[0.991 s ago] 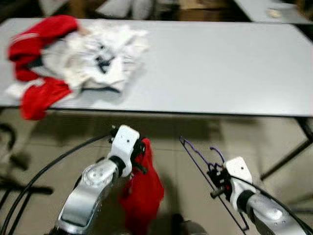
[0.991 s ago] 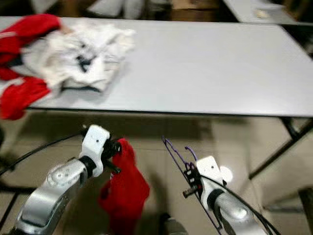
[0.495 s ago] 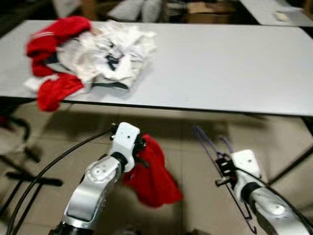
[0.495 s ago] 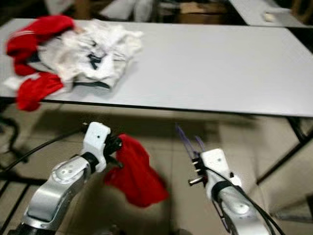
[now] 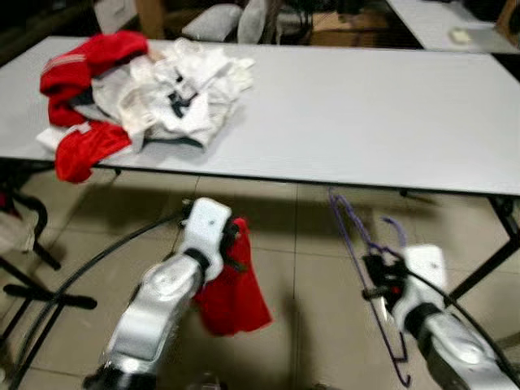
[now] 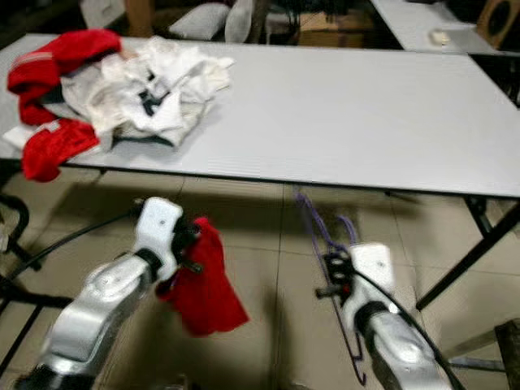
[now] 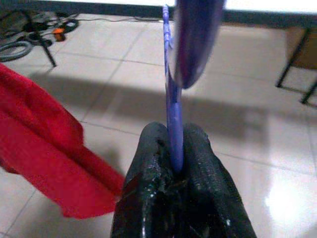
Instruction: Hang hanger
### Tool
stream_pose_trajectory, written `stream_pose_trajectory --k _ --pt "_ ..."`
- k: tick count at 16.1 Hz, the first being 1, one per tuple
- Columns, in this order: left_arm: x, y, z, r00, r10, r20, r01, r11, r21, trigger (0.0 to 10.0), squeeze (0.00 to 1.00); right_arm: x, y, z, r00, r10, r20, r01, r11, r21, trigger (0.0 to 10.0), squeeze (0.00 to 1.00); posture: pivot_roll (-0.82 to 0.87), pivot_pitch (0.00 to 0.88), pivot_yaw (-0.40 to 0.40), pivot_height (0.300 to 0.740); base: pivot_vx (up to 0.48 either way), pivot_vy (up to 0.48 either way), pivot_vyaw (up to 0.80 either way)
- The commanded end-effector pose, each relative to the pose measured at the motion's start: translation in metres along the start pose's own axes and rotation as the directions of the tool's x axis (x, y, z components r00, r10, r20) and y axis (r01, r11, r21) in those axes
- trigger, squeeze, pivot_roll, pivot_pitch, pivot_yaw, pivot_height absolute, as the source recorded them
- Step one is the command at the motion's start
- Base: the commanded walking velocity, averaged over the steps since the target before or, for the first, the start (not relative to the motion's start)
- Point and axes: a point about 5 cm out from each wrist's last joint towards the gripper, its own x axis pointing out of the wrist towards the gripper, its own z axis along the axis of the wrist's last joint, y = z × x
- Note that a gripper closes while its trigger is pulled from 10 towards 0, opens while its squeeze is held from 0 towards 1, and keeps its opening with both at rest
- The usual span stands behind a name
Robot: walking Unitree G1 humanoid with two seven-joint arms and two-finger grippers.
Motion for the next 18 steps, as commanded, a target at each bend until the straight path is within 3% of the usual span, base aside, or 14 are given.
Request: stream_pose_trajectory --k 1,5,8,11,13,16,18 --pt "0.0 0.005 0.008 1.0 0.002 0.03 -0.003 0.999 0.035 10.0 0.0 -0.003 0.005 0.01 0.999 0.017 0.05 -0.018 1.0 0.01 10.0 0.0 0.09 0.022 0.052 0.74 0.0 -0.311 0.0" --pt "0.006 0.003 0.014 0.998 -0.038 0.043 0.035 0.998 0.057 10.0 0.0 -0.018 0.003 0.015 0.995 0.057 0.079 -0.055 0.998 -0.028 10.0 0.0 0.08 0.003 0.086 0.74 0.0 -0.311 0.0" --pt "0.009 0.004 0.017 0.998 -0.045 0.053 0.043 0.998 0.047 10.0 0.0 -0.021 -0.002 0.025 0.995 0.015 0.102 -0.011 0.999 -0.038 10.0 0.0 0.07 0.0 0.096 0.74 0.0 -0.311 0.0" --pt "0.013 0.003 0.023 0.995 -0.034 0.093 0.032 0.999 0.031 10.0 0.0 -0.013 -0.005 0.033 0.993 -0.049 0.109 0.055 0.997 -0.055 10.0 0.0 0.08 0.0 0.083 0.74 0.0 -0.301 0.0" --pt "0.013 0.005 0.026 0.993 -0.019 0.116 0.023 0.999 -0.027 10.0 0.0 -0.009 -0.004 0.037 0.991 -0.052 0.12 0.059 0.996 -0.059 10.0 0.0 0.07 0.0 0.076 0.74 0.0 0.0 0.0" --pt "0.012 0.007 0.036 0.983 0.01 0.183 -0.006 1.0 -0.019 10.0 0.0 -0.005 -0.004 0.041 0.991 -0.057 0.118 0.065 0.996 -0.06 10.0 0.0 0.06 0.0 0.062 0.74 0.0 0.0 0.0" --pt "0.012 0.009 0.044 0.975 0.016 0.224 -0.01 1.0 -0.029 10.0 0.0 0.003 -0.004 0.049 0.99 -0.051 0.135 0.059 0.996 -0.061 10.0 0.0 0.07 0.0 0.046 0.74 0.0 0.0 -0.79"
